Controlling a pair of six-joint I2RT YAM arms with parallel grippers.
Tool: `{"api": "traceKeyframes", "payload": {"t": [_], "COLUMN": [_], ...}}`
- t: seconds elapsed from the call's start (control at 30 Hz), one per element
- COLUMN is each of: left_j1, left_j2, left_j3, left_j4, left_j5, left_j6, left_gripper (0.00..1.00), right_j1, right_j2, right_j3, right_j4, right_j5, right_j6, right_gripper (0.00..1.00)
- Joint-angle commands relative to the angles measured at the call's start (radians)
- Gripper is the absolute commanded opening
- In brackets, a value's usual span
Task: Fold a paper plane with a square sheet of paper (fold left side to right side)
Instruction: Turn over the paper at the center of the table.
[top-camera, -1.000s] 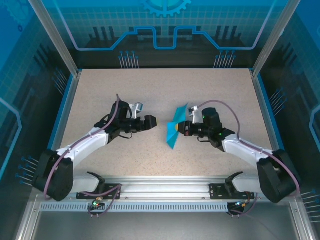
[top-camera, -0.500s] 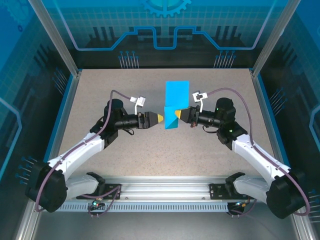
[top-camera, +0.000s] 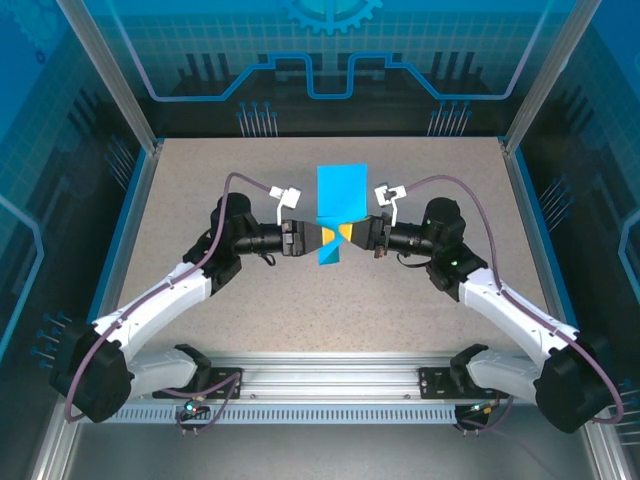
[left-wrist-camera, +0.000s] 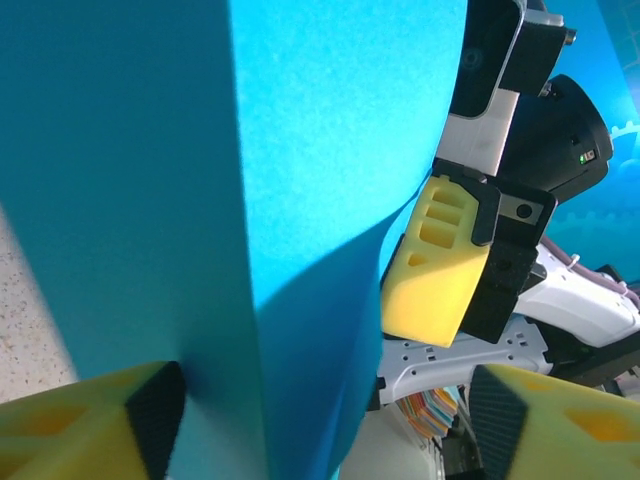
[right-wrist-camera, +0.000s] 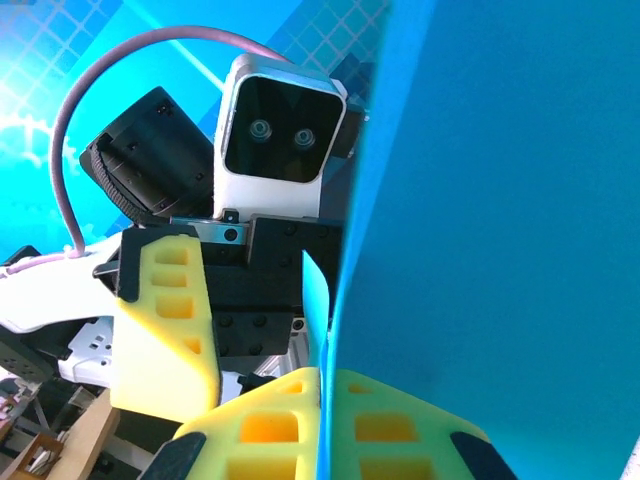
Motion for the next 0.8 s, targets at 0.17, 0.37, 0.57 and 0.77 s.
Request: {"api": "traceKeyframes", "payload": {"t": [0.17, 0.37, 0.57, 0.77], "left_j1": [-0.008, -0.007, -0.008, -0.023], "left_j2": [-0.012, -0.011, -0.010, -0.019], "left_j3": [0.029, 0.027, 0.027, 0.055], "left_j4": [0.010, 0.000, -0.050, -0.275], "left_j5": [0.013, 0.004, -0.026, -0.134], "left_j6": [0.009, 0.011, 0.039, 0.172], "left_gripper": [0.52, 0.30, 0.09, 0.00], "right_j1": [0.010, 0.009, -0.001, -0.046], "right_j2": [-0.015, -0.022, -0.039, -0.134], "right_j3": [-0.012, -0.020, -0.024, -0.040], "right_j4": [0.001, -0.020, -0.064, -0.293], "right_j5": [0.022, 0.029, 0.042, 0.133], "right_j6": [0.006, 0.003, -0.014, -0.101], "right_gripper": [0.03, 0.06, 0.17, 0.37]}}
